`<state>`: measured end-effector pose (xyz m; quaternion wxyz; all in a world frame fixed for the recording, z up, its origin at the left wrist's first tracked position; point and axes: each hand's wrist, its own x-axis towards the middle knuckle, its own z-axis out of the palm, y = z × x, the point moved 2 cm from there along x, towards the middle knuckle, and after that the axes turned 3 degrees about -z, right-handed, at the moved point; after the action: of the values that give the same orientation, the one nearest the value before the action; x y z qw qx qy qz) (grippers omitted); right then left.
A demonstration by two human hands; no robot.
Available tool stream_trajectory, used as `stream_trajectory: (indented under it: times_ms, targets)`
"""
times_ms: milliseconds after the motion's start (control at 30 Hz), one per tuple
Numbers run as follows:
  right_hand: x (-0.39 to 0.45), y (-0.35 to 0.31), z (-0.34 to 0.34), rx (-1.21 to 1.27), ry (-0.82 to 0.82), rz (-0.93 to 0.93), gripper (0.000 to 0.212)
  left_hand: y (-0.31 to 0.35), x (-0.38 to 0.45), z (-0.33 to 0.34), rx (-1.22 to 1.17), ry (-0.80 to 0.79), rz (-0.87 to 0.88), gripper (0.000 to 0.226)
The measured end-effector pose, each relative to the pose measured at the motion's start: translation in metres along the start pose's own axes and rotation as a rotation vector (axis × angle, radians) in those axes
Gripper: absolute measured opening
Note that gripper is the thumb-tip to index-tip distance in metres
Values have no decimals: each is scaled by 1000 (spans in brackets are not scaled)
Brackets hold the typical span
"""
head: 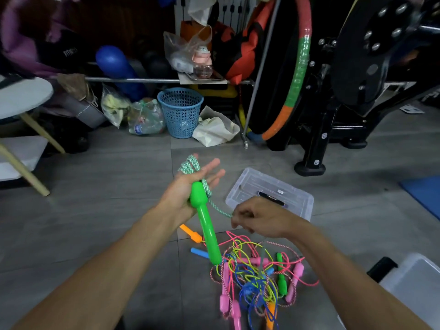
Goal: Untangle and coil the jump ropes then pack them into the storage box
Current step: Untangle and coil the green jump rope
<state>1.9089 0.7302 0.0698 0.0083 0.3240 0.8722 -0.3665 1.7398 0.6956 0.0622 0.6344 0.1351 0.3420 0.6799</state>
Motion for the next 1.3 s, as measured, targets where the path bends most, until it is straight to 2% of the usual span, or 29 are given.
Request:
stream_trajectory:
  times_ms: [67,100,200,267,333,467,567,633,767,867,933,1000,1067,1167,1233,1267,1300]
  targets:
    - [-1,-11,-1,97,2,-57,26,-9,3,1,232,-20,40,45]
    - [-1,-14,-1,136,18,-66,27,-13,2,4,376,-34,50,37]
    - [-1,-13,-4,201,131,-62,25,-23,-3,4,1031,-50,84,11]
    - [-1,-4,-10,241,199,-27,22,-27,-4,0,1422,-97,65,16]
    - [-2,4,-16,253,255,19,21,-30,-5,-2,1506,-164,-10,21]
    - [-9,12,-30,244,268,20,19,-22,-5,-3,1491,-254,-85,34]
    - [-14,22,-44,355,292,24,17,-23,-11,-2,1181,-366,-248,27]
    - [-13,27,-47,462,341,16,10,-25,-14,3,974,-381,-288,23]
    - [-6,38,-30,563,333,20,8,-17,-13,9,528,-306,-198,19]
    - [-3,57,-13,399,200,114,16,2,-10,6,269,-226,-92,20]
    - [-5,74,-9,292,176,202,32,16,-8,1,171,-160,-24,26]
    - [-10,83,-10,195,181,290,42,25,-6,-6,113,-65,30,29]
    - [-12,78,-10,260,219,305,38,28,-3,-13,117,51,42,29]
    - [-9,40,-23,689,383,133,22,22,1,-24,292,202,-22,25]
    - [-8,19,-37,932,453,19,20,15,1,-25,392,239,-100,25]
    - [-7,16,-41,915,490,18,20,12,-1,-24,413,239,-139,26]
    - [-6,20,-41,776,537,59,21,9,-4,-21,411,230,-175,27]
